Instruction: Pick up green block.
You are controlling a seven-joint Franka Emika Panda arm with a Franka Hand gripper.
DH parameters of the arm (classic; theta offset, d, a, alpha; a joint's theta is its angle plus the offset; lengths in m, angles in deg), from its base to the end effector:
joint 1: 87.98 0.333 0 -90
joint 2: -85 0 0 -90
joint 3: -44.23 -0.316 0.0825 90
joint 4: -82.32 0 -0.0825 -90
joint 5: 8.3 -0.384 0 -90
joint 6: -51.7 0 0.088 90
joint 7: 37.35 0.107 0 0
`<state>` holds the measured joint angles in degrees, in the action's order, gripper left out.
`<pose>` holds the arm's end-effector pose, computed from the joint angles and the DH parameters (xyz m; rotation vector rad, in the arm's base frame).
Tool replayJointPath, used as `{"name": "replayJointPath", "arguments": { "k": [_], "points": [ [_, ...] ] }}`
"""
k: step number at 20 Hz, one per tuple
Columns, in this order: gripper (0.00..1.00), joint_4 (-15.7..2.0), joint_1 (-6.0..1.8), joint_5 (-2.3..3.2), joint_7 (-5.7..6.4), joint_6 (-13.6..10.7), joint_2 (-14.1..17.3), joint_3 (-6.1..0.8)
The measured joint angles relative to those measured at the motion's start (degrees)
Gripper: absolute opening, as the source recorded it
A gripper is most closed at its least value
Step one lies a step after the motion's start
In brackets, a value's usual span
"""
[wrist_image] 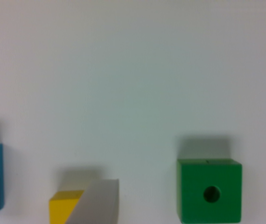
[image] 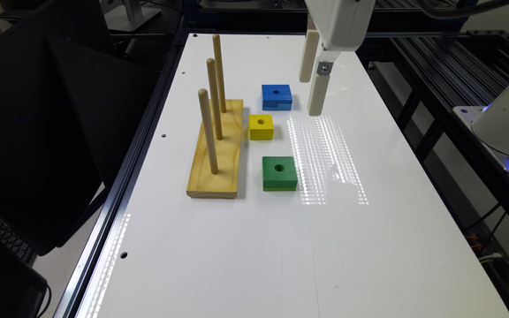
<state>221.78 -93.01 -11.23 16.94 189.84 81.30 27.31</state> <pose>0.4710 0.0992 0.3315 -2.8747 1.1777 -0.0373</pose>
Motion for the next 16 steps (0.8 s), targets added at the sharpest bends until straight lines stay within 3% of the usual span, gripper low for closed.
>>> {"name": "replayJointPath", "arguments": {
  "k": [3,6,16],
  "points": [
    [1.0,-0.72,-0.02,0.0,2.37,0.0,0.47,-2.35],
    [1.0,-1.45,-0.03,0.0,3.88,0.0,0.95,-3.81],
    [1.0,-4.07,-0.76,0.26,4.13,0.0,3.29,-4.06]
  ]
}}
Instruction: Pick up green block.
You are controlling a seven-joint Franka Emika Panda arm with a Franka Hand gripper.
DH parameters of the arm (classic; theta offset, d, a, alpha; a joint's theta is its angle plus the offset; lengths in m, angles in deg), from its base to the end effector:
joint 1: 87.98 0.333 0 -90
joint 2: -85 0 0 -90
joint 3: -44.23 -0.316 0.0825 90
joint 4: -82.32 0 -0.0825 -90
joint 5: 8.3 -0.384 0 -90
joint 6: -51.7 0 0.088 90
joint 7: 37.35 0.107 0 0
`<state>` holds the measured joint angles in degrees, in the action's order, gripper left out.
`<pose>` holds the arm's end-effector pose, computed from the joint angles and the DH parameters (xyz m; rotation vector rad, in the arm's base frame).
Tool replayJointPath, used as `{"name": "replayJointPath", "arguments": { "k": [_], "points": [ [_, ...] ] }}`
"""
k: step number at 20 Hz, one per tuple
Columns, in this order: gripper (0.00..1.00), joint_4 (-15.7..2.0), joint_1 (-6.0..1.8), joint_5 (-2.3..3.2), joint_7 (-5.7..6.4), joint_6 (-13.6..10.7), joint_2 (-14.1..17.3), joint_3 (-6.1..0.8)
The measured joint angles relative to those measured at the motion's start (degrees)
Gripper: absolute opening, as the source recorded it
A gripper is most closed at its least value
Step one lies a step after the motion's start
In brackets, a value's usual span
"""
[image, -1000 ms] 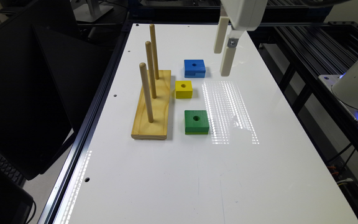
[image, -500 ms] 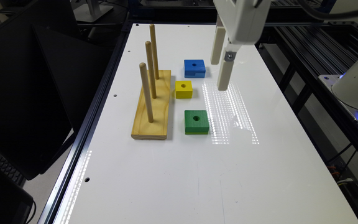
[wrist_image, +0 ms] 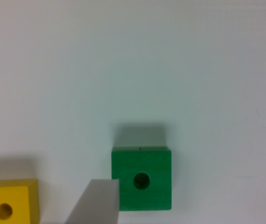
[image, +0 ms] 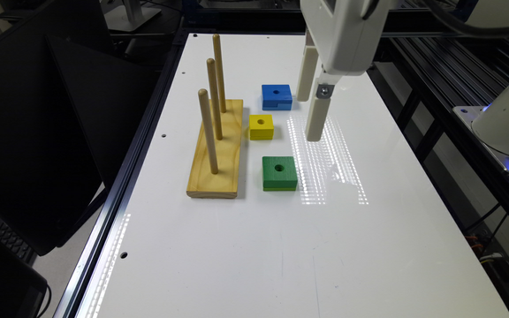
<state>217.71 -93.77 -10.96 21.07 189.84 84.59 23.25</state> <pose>0.4863 0.1323 0.3343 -2.8486 1.1846 -0.0405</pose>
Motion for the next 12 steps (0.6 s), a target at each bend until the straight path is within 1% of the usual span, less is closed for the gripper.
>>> {"name": "replayJointPath", "arguments": {
  "k": [6,9,12],
  "points": [
    [1.0,-2.39,-0.84,0.87,-0.01,0.0,2.43,0.04],
    [1.0,-3.04,-0.97,0.97,-0.01,0.0,3.18,0.04],
    [1.0,-3.11,-0.98,0.98,-0.01,0.0,3.6,0.04]
  ]
}}
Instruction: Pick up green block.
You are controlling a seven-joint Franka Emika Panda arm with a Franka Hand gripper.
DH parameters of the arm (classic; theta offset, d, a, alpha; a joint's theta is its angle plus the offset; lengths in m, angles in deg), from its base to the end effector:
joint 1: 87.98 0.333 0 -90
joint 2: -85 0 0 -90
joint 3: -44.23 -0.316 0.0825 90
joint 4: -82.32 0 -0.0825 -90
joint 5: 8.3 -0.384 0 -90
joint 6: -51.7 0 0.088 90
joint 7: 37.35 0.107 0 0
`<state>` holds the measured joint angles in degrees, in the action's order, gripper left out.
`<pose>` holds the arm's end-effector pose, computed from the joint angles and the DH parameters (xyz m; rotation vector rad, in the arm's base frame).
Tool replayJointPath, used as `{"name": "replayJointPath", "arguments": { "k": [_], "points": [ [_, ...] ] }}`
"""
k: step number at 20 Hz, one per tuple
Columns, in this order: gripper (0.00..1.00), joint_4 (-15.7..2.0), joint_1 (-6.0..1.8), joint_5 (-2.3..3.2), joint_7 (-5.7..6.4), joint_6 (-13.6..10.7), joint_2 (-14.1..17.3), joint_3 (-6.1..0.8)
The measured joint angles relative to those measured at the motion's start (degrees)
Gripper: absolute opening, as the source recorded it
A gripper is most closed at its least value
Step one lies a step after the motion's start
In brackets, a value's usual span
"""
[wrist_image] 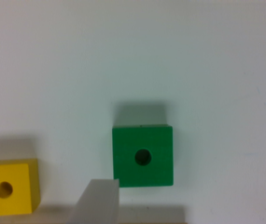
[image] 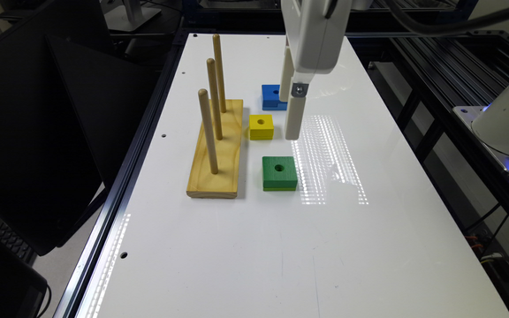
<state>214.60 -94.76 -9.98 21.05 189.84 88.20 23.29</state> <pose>0.5051 0.1275 0.3271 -2.8399 1.1915 -0.0255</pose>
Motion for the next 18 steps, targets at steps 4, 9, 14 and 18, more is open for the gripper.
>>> {"name": "replayJointPath", "arguments": {
  "k": [4,9,14,18],
  "points": [
    [1.0,-0.01,-0.03,0.11,0.0,0.2,0.9,0.0],
    [1.0,-0.02,-0.05,0.14,0.0,0.37,1.27,0.03],
    [1.0,0.04,-0.05,0.33,0.0,0.92,2.2,0.05],
    [1.0,0.02,-0.09,1.32,0.02,3.75,5.21,0.31]
  ]
}}
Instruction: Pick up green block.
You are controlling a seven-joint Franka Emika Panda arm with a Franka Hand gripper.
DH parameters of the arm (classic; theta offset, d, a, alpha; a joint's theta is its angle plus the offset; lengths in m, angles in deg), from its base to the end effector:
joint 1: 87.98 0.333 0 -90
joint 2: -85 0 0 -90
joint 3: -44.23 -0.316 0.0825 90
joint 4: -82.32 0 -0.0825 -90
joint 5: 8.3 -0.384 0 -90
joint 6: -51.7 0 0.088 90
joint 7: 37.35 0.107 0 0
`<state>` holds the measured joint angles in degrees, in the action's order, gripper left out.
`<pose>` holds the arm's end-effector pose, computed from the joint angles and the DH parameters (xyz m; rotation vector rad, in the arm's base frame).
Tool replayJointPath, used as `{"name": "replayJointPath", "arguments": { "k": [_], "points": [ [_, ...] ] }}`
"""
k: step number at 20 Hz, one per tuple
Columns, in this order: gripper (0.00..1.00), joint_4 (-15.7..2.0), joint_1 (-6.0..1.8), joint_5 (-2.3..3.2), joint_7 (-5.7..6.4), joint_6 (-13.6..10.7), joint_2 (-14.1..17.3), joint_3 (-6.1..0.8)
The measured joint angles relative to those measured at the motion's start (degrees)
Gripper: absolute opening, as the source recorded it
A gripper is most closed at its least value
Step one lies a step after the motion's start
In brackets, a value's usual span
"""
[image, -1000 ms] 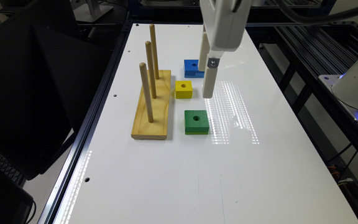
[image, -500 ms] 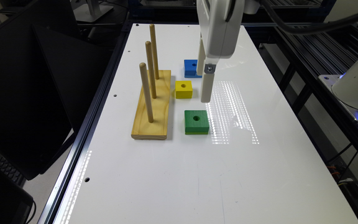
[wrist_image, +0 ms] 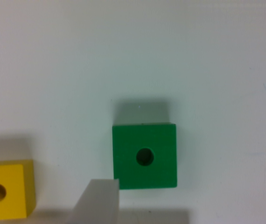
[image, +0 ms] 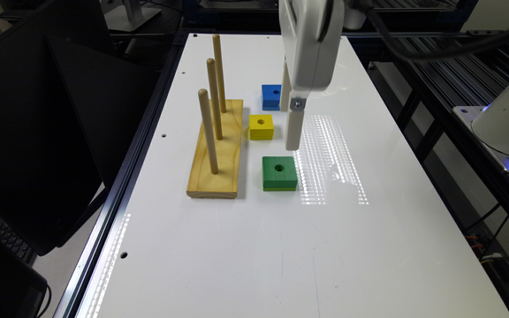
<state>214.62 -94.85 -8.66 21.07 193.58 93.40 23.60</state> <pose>0.5103 0.1254 0.2884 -2.8429 1.1830 0.0131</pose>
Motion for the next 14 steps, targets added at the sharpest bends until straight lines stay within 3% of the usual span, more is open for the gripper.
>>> {"name": "replayJointPath", "arguments": {
  "k": [3,8,14],
  "points": [
    [1.0,-0.07,-0.03,0.49,0.0,1.01,1.07,0.16],
    [1.0,-0.06,-0.18,0.84,0.0,1.32,1.91,0.19],
    [1.0,-0.07,-0.39,1.42,0.0,3.42,4.21,0.26]
  ]
}}
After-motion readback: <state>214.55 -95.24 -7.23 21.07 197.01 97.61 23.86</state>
